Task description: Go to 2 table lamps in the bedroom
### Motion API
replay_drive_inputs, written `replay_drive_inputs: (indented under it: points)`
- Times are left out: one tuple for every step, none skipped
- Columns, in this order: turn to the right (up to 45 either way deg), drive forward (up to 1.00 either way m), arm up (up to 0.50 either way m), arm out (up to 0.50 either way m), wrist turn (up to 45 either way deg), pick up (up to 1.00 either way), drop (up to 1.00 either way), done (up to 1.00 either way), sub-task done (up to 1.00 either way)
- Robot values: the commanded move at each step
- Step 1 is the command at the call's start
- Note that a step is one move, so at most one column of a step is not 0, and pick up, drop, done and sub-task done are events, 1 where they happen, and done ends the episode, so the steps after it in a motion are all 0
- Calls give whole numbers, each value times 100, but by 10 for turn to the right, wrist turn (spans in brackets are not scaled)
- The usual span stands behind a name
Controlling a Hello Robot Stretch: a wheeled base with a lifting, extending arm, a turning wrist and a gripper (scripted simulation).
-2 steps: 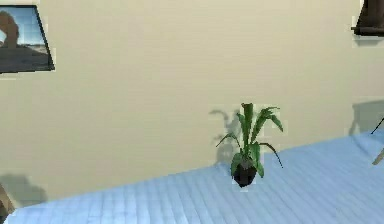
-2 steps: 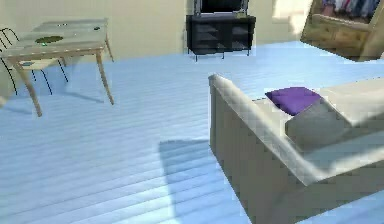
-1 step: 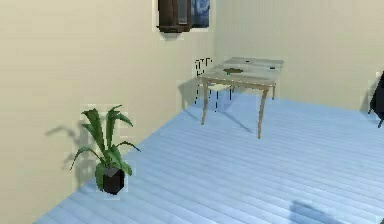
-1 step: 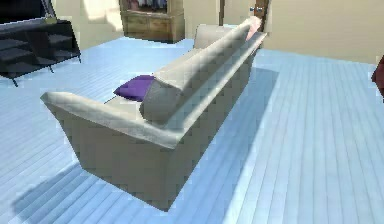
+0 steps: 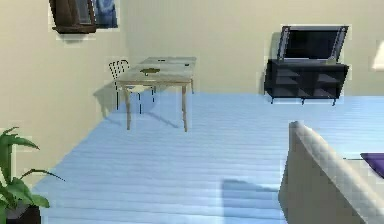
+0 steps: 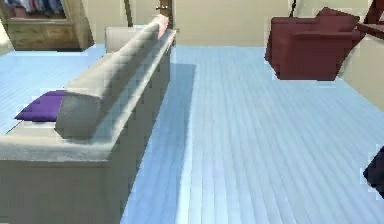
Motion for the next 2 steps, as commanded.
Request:
replay_drive_inputs:
  points:
    - [0,100,0,0,0,0,0,0,0]
    - [60,0,0,0,0,0,0,0,0]
